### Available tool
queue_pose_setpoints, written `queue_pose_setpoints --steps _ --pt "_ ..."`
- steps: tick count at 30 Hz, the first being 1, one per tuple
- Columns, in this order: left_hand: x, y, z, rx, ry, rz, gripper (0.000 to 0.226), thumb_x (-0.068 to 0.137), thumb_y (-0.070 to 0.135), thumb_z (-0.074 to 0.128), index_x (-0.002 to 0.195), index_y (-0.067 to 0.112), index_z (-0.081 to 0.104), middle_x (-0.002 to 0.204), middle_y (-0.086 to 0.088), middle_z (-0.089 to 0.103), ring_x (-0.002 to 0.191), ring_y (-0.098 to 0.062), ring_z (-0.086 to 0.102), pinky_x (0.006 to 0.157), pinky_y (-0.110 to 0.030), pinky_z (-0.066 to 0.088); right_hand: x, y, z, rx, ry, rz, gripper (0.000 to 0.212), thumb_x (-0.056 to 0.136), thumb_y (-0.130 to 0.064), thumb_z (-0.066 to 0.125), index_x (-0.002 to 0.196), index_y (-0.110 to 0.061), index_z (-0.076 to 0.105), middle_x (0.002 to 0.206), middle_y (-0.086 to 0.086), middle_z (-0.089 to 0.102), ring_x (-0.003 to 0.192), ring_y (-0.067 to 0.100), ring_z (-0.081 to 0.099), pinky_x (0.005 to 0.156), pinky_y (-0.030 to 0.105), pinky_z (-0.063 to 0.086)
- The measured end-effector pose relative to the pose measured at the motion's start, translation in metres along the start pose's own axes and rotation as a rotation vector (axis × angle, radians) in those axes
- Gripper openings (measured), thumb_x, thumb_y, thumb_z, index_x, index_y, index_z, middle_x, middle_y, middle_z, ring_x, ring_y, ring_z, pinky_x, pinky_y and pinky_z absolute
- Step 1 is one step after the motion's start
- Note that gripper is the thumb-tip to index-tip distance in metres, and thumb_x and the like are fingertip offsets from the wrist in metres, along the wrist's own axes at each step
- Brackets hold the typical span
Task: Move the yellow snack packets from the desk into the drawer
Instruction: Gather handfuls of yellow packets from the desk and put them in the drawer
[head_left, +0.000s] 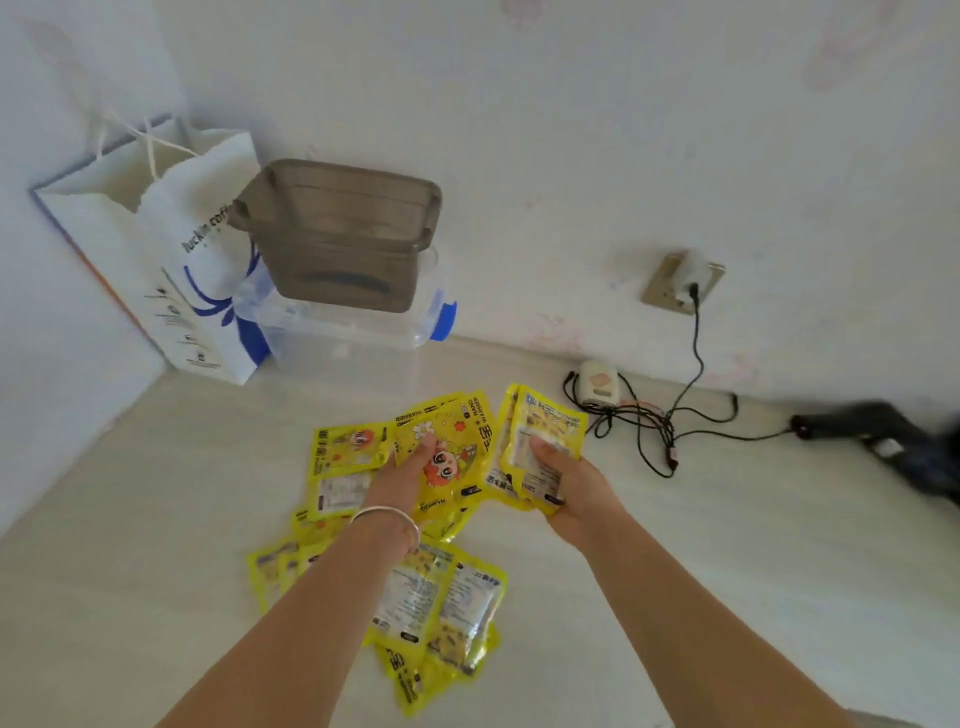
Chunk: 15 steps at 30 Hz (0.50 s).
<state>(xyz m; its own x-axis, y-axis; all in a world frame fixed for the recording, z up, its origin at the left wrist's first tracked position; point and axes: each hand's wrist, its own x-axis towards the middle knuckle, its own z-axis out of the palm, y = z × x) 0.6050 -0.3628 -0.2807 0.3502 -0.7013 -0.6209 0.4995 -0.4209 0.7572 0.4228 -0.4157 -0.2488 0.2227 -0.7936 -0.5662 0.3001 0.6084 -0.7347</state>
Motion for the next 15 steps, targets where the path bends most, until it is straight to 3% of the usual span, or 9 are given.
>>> queue_pose_setpoints --steps 2,3,5,7,11,15 --pt "0.002 -0.023 0.028 0.044 -0.083 -0.054 0.104 0.042 0.078 0.074 0.133 0.033 0.048 0.137 0.002 0.055 0.124 -0.026 0.053 0.104 -0.052 0.041 -0.021 -0.002 -0.038 0.037 0.073 -0.029 0.025 0.089 -0.012 0.06 0.114 -0.008 0.061 0.096 0.012 0.073 0.074 0.024 0.073 0.059 0.034 0.059" --pt "-0.005 -0.032 0.044 0.075 -0.14 -0.051 0.093 0.047 0.075 0.075 0.126 0.03 0.055 0.129 0.001 0.061 0.117 -0.025 0.058 0.102 -0.05 0.044 -0.031 -0.003 -0.058 0.056 0.112 -0.042 0.03 0.089 -0.012 0.061 0.118 -0.008 0.06 0.103 0.014 0.071 0.08 0.026 0.072 0.063 0.036 0.059" --pt "-0.03 -0.044 0.076 0.113 -0.252 -0.046 0.044 0.071 0.055 0.071 0.105 0.027 0.065 0.108 -0.004 0.07 0.103 -0.027 0.065 0.098 -0.047 0.048 -0.051 -0.006 -0.095 0.096 0.183 -0.076 0.033 0.089 -0.013 0.06 0.121 -0.007 0.059 0.106 0.015 0.07 0.085 0.028 0.07 0.067 0.037 0.058" --pt "-0.054 -0.06 0.107 0.15 -0.326 -0.059 0.022 0.079 0.041 0.069 0.095 0.025 0.067 0.104 -0.008 0.073 0.1 -0.03 0.068 0.098 -0.051 0.049 -0.074 -0.008 -0.132 0.136 0.246 -0.113 0.032 0.09 -0.013 0.06 0.121 -0.007 0.059 0.102 0.014 0.07 0.081 0.027 0.07 0.064 0.036 0.058" --pt "-0.093 -0.096 0.167 0.207 -0.48 -0.089 0.015 0.084 0.034 0.066 0.095 0.023 0.066 0.107 -0.012 0.071 0.1 -0.033 0.067 0.095 -0.054 0.05 -0.12 -0.004 -0.201 0.266 0.373 -0.17 0.031 0.09 -0.014 0.061 0.119 -0.006 0.058 0.099 0.016 0.069 0.082 0.031 0.067 0.069 0.04 0.058" --pt "-0.137 -0.134 0.23 0.268 -0.582 -0.097 0.009 0.088 0.029 0.062 0.092 0.02 0.063 0.092 -0.009 0.071 0.085 -0.028 0.067 0.08 -0.042 0.055 -0.162 -0.001 -0.268 0.438 0.436 -0.223 0.037 0.088 -0.017 0.061 0.124 -0.008 0.057 0.12 0.022 0.064 0.09 0.034 0.067 0.073 0.041 0.057"
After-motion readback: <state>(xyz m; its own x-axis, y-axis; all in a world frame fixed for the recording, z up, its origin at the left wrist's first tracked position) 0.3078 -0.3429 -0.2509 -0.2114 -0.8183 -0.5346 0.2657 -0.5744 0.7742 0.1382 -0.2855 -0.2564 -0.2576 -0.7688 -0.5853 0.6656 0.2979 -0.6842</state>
